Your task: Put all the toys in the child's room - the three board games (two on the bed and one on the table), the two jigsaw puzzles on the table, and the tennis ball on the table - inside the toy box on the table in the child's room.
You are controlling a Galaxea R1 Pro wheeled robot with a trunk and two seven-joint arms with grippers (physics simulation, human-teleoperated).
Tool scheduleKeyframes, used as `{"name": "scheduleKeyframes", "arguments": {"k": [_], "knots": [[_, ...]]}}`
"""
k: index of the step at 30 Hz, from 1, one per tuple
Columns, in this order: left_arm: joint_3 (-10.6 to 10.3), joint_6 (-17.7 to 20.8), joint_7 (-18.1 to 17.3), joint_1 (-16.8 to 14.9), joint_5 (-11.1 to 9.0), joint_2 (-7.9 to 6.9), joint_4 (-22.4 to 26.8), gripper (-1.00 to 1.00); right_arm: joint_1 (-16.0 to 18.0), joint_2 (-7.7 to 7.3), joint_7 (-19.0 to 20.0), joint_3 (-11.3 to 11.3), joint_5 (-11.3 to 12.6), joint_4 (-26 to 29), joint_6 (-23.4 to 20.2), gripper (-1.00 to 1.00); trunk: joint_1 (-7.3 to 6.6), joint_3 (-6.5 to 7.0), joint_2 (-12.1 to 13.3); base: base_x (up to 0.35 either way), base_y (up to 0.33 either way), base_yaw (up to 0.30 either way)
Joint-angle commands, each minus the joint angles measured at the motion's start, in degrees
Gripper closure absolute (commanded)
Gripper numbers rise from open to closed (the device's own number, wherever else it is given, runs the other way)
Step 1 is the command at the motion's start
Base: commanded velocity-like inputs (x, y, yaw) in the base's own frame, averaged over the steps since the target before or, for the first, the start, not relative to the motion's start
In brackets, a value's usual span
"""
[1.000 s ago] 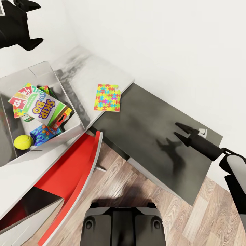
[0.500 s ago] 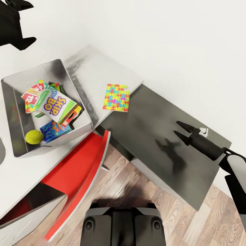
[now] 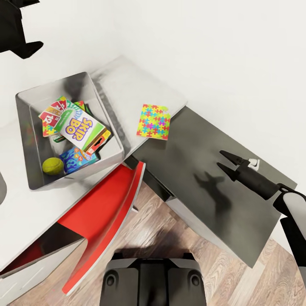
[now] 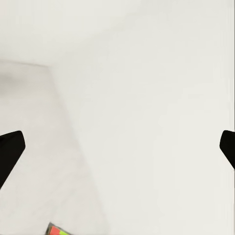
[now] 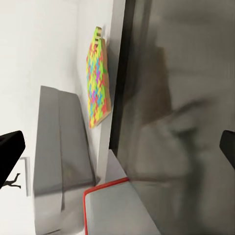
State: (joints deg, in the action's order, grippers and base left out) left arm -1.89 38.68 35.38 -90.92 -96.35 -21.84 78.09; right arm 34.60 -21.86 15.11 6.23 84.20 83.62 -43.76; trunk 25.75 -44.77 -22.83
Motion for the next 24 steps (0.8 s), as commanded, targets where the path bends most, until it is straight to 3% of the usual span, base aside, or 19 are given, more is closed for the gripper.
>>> {"name": "scheduleKeyframes", "arguments": {"k": [1,12,24], "knots": [[-0.10,-0.09,0.57,-0.05,-0.59,-0.04,0.36,-1.00,0.03,-0.01,0.18,0.06,-0.09,0.00,-0.27,-1.00,0.03,-0.06,-0.09,0.000,0.000,0.018],[-0.34,-0.10,0.57,-0.05,-1.75,-0.05,1.36,-1.00,0.03,-0.04,0.08,0.09,-0.35,-0.94,0.75,-1.00,0.03,-0.06,-0.09,0.000,0.000,0.020],[-0.37,-0.16,0.64,-0.05,-3.67,-0.05,1.12,-1.00,0.03,-0.11,0.03,0.06,-0.60,-3.47,6.40,-1.00,0.03,-0.06,-0.09,0.000,0.000,0.209]]}}
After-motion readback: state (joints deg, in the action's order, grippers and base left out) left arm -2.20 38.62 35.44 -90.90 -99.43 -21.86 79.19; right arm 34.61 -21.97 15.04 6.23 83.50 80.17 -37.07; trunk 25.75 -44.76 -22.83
